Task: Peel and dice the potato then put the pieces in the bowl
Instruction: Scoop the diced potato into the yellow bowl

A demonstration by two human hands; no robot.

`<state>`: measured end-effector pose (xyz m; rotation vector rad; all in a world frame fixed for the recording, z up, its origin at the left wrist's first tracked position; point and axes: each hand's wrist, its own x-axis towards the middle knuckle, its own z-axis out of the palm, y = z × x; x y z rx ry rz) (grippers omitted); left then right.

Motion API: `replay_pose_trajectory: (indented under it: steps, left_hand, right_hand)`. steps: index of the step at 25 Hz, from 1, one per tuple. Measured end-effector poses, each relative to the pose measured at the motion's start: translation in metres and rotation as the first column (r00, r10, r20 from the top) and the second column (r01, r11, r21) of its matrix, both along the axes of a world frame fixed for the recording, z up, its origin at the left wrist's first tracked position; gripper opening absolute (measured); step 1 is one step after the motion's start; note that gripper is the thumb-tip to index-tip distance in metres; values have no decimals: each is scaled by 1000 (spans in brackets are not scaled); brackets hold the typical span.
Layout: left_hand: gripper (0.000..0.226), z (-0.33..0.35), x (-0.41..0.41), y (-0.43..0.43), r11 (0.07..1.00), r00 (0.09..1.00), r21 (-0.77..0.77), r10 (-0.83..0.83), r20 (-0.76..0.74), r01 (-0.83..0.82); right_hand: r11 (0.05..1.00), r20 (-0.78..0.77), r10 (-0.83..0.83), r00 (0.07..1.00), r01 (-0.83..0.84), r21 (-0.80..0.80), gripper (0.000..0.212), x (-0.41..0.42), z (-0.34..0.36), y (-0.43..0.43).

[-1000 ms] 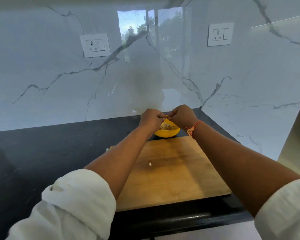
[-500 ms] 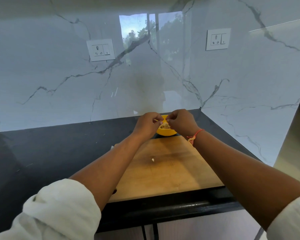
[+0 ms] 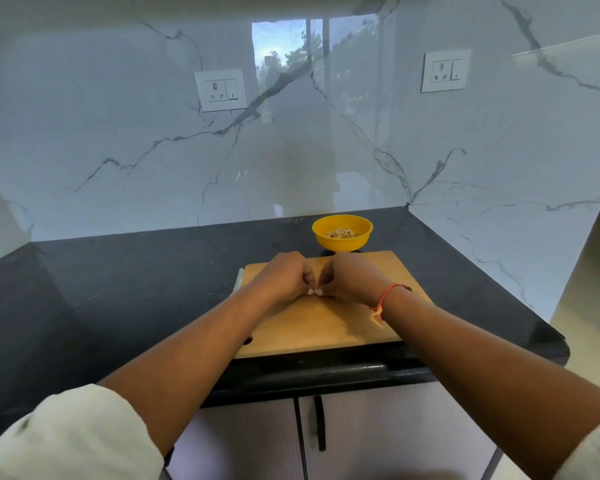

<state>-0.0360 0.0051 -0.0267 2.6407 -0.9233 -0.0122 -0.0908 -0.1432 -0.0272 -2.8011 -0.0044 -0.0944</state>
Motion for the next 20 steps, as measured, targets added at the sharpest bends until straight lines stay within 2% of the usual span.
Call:
replay_pose_trajectory:
  steps: [4,12,20]
  left_hand:
    - [15,-4,-7,3,999,999,-25,38,-7,-38]
    - [22,-14,-16,7,991,996,-97,88,6,-87]
    - [31,-15,-15,8,990,994,-88,108,-6,-108]
  right_hand:
    - [994,34,-27,999,31,-108,25,1,-2,11]
    - [990,-60,-116,991,110,-87,34,9,-1,21]
    - [973,-8,-46,999,43,-225,28,4,2,31]
